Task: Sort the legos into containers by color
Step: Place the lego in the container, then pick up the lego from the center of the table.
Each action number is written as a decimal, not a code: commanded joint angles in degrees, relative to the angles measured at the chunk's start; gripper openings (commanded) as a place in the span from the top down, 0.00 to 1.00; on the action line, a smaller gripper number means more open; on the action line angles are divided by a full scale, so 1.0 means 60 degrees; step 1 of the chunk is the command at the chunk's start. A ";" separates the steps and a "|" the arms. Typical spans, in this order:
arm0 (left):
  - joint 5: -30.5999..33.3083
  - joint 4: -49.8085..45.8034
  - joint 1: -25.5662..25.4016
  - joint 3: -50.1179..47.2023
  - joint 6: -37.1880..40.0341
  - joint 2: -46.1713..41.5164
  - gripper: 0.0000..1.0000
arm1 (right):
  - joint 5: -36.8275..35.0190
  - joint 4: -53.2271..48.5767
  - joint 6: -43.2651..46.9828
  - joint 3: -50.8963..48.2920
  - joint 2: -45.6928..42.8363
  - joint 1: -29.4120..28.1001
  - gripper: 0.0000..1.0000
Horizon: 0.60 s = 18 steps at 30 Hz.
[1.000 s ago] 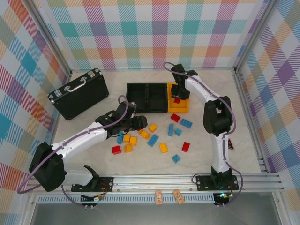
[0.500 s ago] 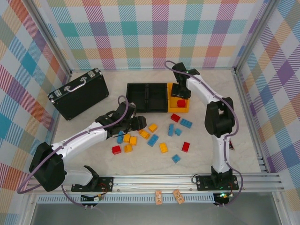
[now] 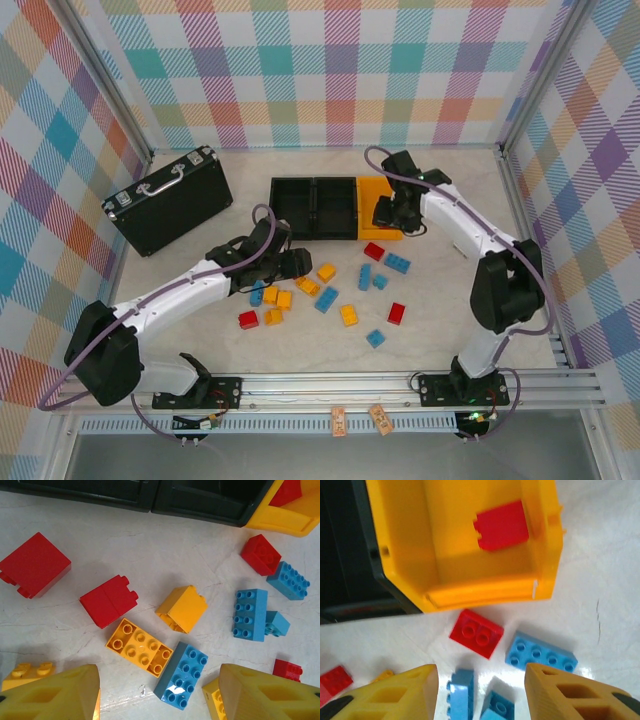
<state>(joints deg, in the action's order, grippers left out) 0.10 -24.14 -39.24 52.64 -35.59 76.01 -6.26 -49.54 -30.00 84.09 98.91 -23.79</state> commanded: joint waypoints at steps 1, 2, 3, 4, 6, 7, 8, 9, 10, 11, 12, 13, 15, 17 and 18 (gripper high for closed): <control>-0.0013 -0.0284 -0.0022 0.0105 -0.0044 0.0191 0.36 | 0.0328 0.0159 -0.0338 -0.0712 -0.0712 -0.0161 0.51; -0.0016 -0.0267 -0.0021 0.0107 -0.0043 0.0216 0.36 | 0.0389 0.0194 -0.0406 -0.0973 -0.0861 -0.0219 0.51; -0.0031 -0.0268 -0.0014 0.0098 -0.0036 0.0221 0.36 | 0.0439 0.0210 -0.0458 -0.1147 -0.0944 -0.0290 0.51; -0.0045 -0.0252 -0.0008 0.0080 -0.0041 0.0259 0.36 | 0.0482 0.0219 -0.0524 -0.1334 -0.1014 -0.0380 0.51; -0.0099 -0.0212 -0.0022 0.0049 -0.0044 0.0320 0.36 | 0.0583 0.0319 -0.0685 -0.1655 -0.1075 -0.0555 0.51; -0.0146 -0.0197 -0.0017 0.0045 -0.0043 0.0338 0.36 | 0.0621 0.0381 -0.0783 -0.1805 -0.1061 -0.0671 0.51; -0.0181 -0.0197 -0.0013 0.0028 -0.0041 0.0340 0.36 | 0.0639 0.0477 -0.0872 -0.1941 -0.1043 -0.0793 0.51; -0.0217 -0.0157 -0.0020 -0.0006 -0.0044 0.0365 0.36 | 0.0655 0.0567 -0.0949 -0.2036 -0.0964 -0.0924 0.51; -0.0243 -0.0143 -0.0021 -0.0048 -0.0059 0.0349 0.36 | 0.0682 0.0618 -0.1020 -0.2089 -0.0885 -0.1008 0.51; -0.0276 -0.0099 -0.0019 -0.0086 -0.0095 0.0344 0.36 | 0.0713 0.0678 -0.1074 -0.2117 -0.0761 -0.1137 0.51; -0.0302 -0.0073 -0.0021 -0.0143 -0.0108 0.0326 0.36 | 0.0719 0.0737 -0.1108 -0.2114 -0.0633 -0.1244 0.51; -0.0306 -0.0076 -0.0022 -0.0180 -0.0128 0.0323 0.36 | 0.0717 0.0784 -0.1129 -0.2099 -0.0503 -0.1327 0.51; -0.0335 -0.0102 -0.0018 -0.0231 -0.0137 0.0302 0.36 | 0.0741 0.0829 -0.1174 -0.1986 -0.0174 -0.1421 0.51; -0.0310 -0.0149 -0.0009 -0.0281 -0.0159 0.0241 0.36 | 0.0738 0.0878 -0.1197 -0.1852 0.0098 -0.1509 0.50; -0.0284 -0.0151 -0.0022 -0.0325 -0.0160 0.0196 0.36 | 0.0723 0.0908 -0.1181 -0.1797 0.0204 -0.1538 0.50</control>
<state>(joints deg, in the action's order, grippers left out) -0.99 -23.86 -39.24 51.90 -35.66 77.84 -2.46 -45.10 -35.79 71.99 97.95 -32.49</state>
